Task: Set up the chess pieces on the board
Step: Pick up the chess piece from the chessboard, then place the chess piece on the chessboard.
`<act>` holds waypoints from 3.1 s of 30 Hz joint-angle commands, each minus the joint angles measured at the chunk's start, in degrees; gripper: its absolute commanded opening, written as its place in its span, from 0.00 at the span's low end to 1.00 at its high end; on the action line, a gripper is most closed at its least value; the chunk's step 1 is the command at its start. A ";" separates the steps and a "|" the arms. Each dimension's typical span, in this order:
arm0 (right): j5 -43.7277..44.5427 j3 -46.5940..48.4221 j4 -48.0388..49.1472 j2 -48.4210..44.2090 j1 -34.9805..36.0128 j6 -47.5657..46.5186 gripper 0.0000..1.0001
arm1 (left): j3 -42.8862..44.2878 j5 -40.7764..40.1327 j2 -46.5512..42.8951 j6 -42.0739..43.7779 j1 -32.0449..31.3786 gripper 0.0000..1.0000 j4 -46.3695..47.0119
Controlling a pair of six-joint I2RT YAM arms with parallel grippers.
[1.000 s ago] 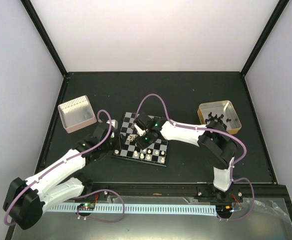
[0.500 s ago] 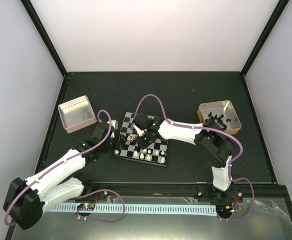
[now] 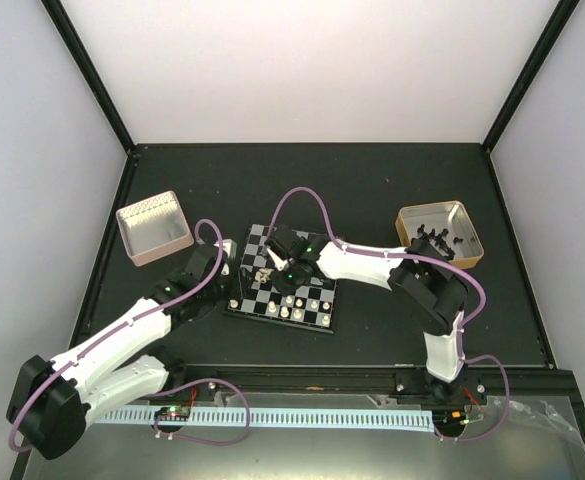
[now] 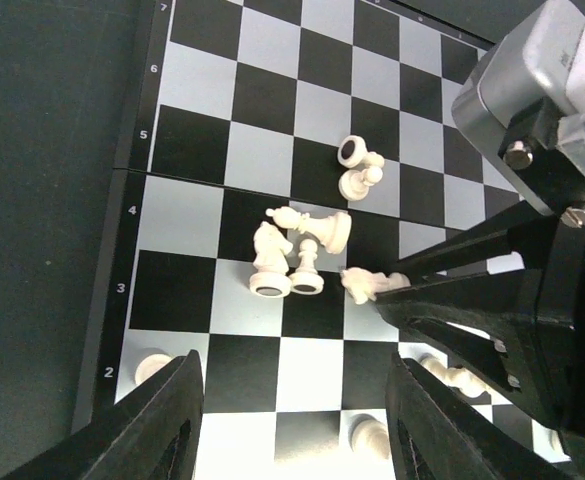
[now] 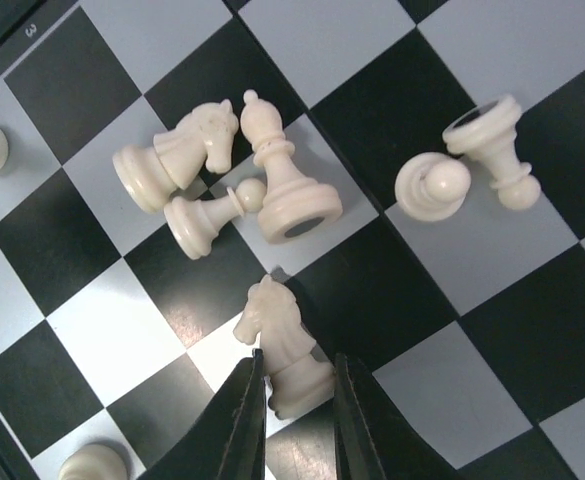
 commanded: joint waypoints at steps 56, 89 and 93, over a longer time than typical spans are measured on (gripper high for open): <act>5.78 -27.93 36.28 -29.71 -0.03 8.16 0.50 | -8.91 19.17 1.99 -29.11 2.85 0.01 37.44; 13.21 -36.27 28.33 -32.94 -17.32 30.12 0.57 | 12.76 -21.70 26.88 7.24 -38.83 0.02 13.85; 12.65 -35.97 28.34 -32.51 -17.51 29.97 0.57 | 12.96 -21.03 28.88 8.50 -38.88 0.02 14.72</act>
